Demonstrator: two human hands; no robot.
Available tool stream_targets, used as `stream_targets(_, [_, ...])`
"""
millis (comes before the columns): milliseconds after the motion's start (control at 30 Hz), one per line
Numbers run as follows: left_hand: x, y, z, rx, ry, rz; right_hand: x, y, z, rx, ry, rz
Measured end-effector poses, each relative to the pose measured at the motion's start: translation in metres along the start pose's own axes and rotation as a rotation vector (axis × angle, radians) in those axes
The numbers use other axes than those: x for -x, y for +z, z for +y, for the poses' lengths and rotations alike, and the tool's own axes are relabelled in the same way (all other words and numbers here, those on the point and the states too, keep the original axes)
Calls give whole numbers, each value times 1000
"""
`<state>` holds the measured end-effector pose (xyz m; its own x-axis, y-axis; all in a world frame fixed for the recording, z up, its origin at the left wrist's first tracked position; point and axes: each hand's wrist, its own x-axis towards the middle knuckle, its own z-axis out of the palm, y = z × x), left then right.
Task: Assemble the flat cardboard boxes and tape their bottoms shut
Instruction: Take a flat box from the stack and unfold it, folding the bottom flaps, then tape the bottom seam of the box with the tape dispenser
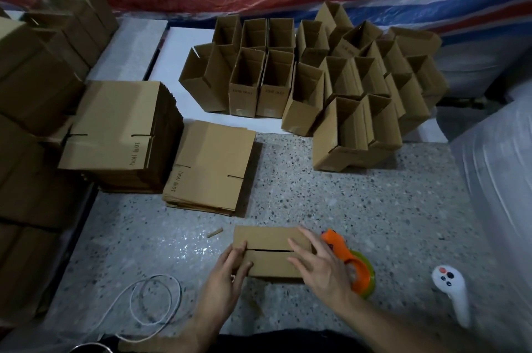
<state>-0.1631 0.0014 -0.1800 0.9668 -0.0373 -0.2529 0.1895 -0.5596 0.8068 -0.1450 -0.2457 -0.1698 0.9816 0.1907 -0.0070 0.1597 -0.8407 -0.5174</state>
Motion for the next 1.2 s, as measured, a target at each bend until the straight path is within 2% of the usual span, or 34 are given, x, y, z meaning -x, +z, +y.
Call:
stream_targets(167, [-3,-3,7,-173,31,-40,-2,3,7,31,-28,-1])
stream_targets(267, [-7,-6,9,-297,161,-164,-2,4,9,17,-41,-10])
stream_targets(367, [-7,-5,7,-364,205,-206,-4,-2,14,-105,-24,-66])
stream_targets(400, [-6,-3,6,-423,197,-188,-4,-4,17,-169,60,-50])
stream_targets(467, [-4,-1,7,-584,205,-129,2,-4,24,-250,371,142])
stream_targets(500, [-3,0,9,-633,210,-115,6,-2,31,-218,540,239])
stream_targets(533, [-2,1,10,-665,202,-124,10,0,39,-134,684,252])
stream_targets(567, [-1,3,11,-689,183,-147,16,4,46,-26,793,143])
stream_targets(633, [-1,4,11,-706,146,-180,28,20,59,83,881,-242])
stream_targets(667, [-1,4,12,-705,142,-183,32,27,63,78,878,-363])
stream_targets(733, [0,3,14,-705,146,-187,37,37,64,64,857,-392])
stream_targets(867, [2,1,21,-704,123,-215,30,29,62,42,825,-263])
stream_targets(933, [2,1,24,-705,107,-219,26,17,66,-25,750,-173])
stream_targets(1200, [2,-2,30,-694,75,-257,-9,-56,35,-575,544,116])
